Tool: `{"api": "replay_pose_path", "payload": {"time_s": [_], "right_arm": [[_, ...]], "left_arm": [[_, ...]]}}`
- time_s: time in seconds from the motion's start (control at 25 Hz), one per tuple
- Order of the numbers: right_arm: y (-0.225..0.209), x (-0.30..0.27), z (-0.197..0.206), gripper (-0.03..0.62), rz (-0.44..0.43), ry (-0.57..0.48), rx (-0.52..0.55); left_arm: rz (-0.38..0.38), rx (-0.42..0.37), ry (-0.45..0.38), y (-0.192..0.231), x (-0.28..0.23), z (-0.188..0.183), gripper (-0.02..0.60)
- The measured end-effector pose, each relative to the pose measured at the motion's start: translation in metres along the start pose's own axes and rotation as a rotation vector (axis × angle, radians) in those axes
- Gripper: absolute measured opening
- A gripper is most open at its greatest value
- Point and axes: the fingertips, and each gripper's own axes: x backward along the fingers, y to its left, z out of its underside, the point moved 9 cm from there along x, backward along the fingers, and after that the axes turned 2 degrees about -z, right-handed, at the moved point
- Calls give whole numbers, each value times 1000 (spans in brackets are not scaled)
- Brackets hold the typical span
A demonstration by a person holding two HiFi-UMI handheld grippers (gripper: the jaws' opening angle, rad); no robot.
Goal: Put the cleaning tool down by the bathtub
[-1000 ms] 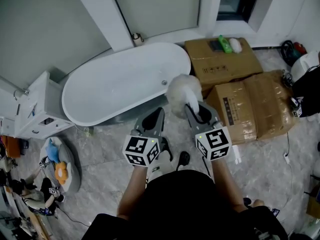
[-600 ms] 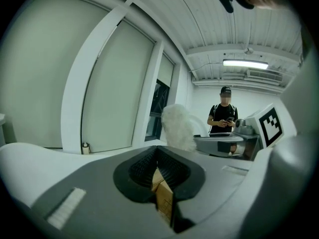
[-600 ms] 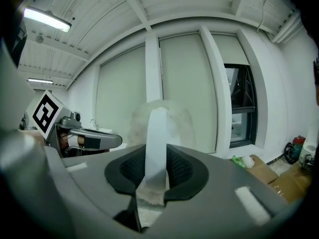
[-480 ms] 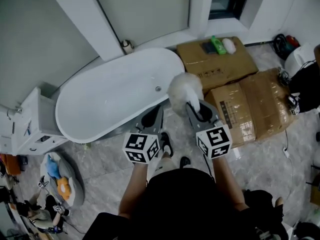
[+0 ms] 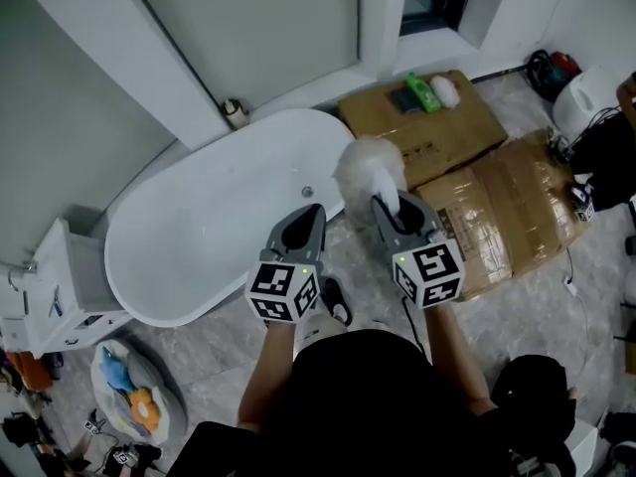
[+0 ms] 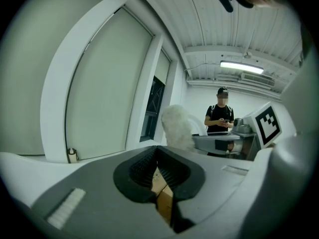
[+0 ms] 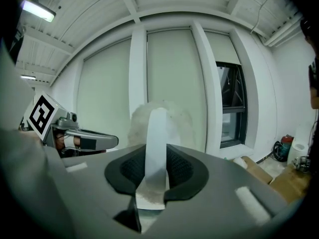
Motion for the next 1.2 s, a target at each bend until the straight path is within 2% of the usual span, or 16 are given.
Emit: {"api": "replay_pose_path", "payload": {"time_s": [0.32,0.72,1.0,1.2], "right_arm": [[-6,-43,-6,91,70,27,-18],[-28,-70,19,91,166,101,-90],[-57,-87,29,91,191,141,-125],[-89,-112,29,91,172,150,-124]], "left_arm": [[86,9,14,39,-38,-10,0],[182,8,96,47,-77,3,0],[197,13,133,42,-105,3,0],[171,18,144,49,-139,1,0]]}}
